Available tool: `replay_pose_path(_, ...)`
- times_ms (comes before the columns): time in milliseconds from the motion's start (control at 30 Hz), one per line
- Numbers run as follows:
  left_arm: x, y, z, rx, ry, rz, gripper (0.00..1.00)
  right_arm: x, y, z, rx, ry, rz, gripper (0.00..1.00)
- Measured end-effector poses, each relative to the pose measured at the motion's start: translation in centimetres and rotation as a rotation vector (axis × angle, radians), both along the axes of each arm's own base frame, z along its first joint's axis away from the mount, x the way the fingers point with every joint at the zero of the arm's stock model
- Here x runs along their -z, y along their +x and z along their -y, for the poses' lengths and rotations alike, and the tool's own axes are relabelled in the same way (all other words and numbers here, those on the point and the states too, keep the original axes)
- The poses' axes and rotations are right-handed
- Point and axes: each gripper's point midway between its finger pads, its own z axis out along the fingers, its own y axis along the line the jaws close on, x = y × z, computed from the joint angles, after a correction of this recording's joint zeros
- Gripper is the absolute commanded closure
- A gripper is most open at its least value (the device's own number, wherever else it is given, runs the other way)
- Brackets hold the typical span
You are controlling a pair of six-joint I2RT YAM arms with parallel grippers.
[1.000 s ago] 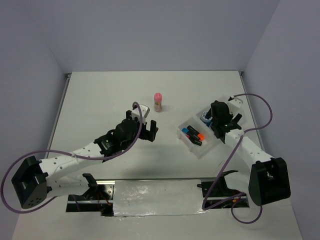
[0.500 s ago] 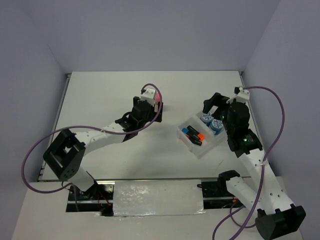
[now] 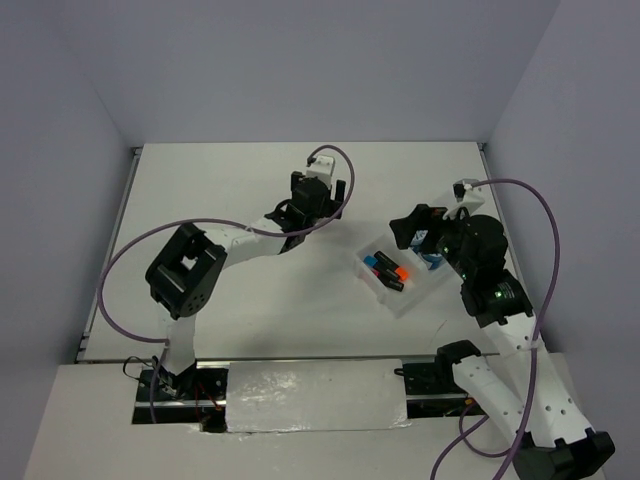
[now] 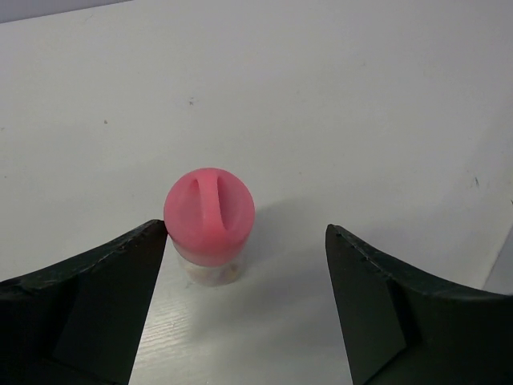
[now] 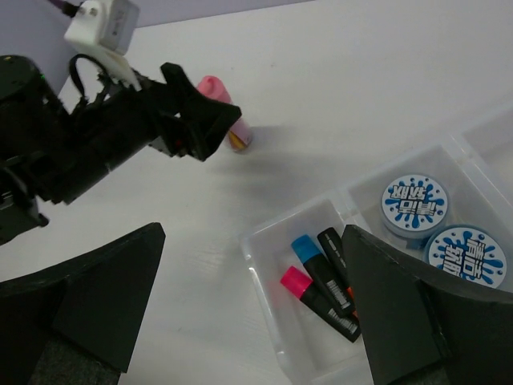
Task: Sort the stationery into containers
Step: Pick up the stationery from the center of the board.
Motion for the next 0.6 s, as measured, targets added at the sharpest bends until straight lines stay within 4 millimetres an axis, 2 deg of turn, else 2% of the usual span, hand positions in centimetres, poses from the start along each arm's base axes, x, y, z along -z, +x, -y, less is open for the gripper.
replay_pose_path(167, 0.2, 1.2, 0.1, -0.035, 0.014, 0.004, 0.09, -0.6, -0.7, -0.3, -0.033, 0.000, 0.022, 0.00)
replay_pose_path(367, 1.4, 1.3, -0.3, -0.060, 0.044, -0.017, 0.13, -0.4, -1.0, -0.5, -0.051, -0.008, 0.019, 0.00)
replay_pose_path(600, 1.9, 2.1, -1.0, -0.095, 0.060, -0.012, 0.27, -0.4, -1.1, -0.7, -0.063, -0.006, 0.019, 0.00)
